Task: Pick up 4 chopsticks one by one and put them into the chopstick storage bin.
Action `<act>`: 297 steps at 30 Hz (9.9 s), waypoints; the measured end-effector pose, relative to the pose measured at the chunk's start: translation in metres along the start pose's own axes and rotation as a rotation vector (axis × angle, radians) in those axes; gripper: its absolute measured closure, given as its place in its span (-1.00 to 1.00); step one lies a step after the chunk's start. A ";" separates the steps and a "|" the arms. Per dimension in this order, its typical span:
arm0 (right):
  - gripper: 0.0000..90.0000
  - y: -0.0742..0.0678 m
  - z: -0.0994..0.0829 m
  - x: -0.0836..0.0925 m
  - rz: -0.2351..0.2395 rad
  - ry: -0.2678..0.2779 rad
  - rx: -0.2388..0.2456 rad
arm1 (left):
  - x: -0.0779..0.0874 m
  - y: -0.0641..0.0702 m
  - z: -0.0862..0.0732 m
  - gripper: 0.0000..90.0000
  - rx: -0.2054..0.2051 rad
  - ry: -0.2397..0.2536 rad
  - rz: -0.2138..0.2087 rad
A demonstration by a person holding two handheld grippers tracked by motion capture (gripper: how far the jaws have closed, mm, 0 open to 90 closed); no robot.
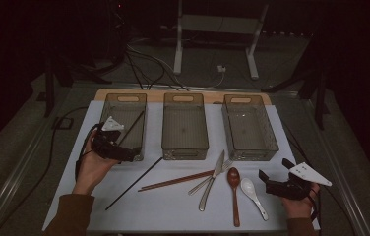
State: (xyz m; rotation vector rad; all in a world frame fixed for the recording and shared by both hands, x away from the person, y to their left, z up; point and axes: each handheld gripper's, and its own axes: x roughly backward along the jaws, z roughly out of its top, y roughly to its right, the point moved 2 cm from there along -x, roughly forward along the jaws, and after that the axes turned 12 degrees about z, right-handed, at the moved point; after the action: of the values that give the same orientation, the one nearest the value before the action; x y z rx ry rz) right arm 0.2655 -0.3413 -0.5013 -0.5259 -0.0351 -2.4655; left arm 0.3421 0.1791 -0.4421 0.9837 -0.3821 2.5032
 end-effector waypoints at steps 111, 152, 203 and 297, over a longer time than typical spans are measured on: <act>-1.00 0.001 -0.001 -0.001 -0.003 -0.006 0.003 | 0.007 -0.013 0.003 0.95 -0.003 -0.027 0.058; -1.00 0.001 -0.001 -0.001 -0.001 -0.009 0.002 | 0.001 -0.059 0.046 0.95 0.034 -0.045 0.116; -1.00 0.002 0.000 -0.001 0.002 -0.001 -0.002 | -0.054 -0.086 0.070 0.95 0.097 -0.081 0.156; -1.00 0.002 0.000 0.000 -0.003 0.001 -0.003 | -0.021 0.055 0.031 -0.97 -0.077 0.118 -0.170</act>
State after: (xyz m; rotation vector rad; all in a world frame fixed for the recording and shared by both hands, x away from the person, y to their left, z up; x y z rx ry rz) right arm 0.2664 -0.3434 -0.5018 -0.5258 -0.0320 -2.4687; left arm 0.3475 0.1126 -0.4399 0.7992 -0.3409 2.3608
